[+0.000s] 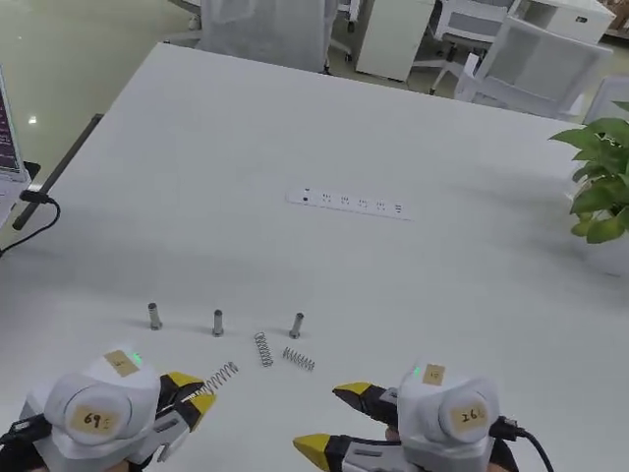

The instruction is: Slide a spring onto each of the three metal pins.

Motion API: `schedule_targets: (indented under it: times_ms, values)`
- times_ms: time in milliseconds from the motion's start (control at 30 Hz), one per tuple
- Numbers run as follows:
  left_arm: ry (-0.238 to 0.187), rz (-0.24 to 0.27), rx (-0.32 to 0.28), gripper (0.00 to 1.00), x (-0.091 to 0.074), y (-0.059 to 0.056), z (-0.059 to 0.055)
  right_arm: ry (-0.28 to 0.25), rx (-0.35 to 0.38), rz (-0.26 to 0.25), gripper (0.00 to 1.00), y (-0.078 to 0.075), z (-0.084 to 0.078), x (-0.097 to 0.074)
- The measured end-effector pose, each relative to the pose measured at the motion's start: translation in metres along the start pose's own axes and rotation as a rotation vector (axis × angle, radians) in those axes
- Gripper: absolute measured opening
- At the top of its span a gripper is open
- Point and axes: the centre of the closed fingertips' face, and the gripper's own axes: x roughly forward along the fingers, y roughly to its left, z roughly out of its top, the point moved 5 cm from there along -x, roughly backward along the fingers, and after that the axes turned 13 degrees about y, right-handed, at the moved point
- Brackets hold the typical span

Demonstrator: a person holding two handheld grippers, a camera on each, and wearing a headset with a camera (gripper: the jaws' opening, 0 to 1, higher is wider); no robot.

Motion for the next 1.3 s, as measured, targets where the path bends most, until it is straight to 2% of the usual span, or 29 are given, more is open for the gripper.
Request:
schedule_targets:
  times_ms: [300,433,533,700,967,1300]
  values:
    - [-0.024,-0.070,0.105,0.03,-0.003,-0.023,0.011,-0.030,-0.024,0.048,0.35,0.001,0.011,0.001]
    - [-0.029,-0.103,0.131,0.03,-0.002,-0.034,0.013,-0.041,-0.030,0.068,0.31,0.005,0.014,0.000]
    - [-0.030,-0.134,0.180,0.03,-0.002,-0.045,0.016,-0.042,-0.035,0.092,0.29,0.009,0.016,0.001]
    - [-0.019,-0.168,0.263,0.03,0.001,-0.058,0.016,-0.039,-0.029,0.140,0.27,0.016,0.015,0.003]
    - [-0.013,-0.200,0.327,0.03,0.004,-0.064,0.022,-0.056,-0.019,0.186,0.17,0.022,0.016,0.002]
    - [-0.001,-0.231,0.344,0.03,0.004,-0.066,0.021,-0.053,-0.013,0.189,0.13,0.022,0.015,-0.003]
